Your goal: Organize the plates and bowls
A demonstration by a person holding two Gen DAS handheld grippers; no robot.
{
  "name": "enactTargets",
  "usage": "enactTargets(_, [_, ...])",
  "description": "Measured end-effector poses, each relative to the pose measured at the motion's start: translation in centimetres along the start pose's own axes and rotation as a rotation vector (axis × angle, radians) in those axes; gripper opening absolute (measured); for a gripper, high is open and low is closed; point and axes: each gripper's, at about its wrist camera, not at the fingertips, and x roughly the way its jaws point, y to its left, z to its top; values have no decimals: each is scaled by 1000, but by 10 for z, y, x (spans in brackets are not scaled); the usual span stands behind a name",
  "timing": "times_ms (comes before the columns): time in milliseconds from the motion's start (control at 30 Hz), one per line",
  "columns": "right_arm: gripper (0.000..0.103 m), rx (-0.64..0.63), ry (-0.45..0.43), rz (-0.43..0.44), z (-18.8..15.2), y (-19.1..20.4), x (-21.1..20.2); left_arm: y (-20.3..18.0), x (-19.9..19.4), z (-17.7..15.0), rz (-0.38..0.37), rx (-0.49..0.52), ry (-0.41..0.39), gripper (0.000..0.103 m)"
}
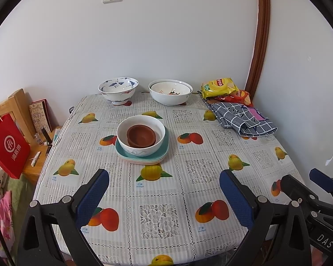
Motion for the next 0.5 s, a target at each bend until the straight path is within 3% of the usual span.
enactTargets(500, [88,-7,-5,-10,10,1,-1,0,0,8,21,-1,10,101])
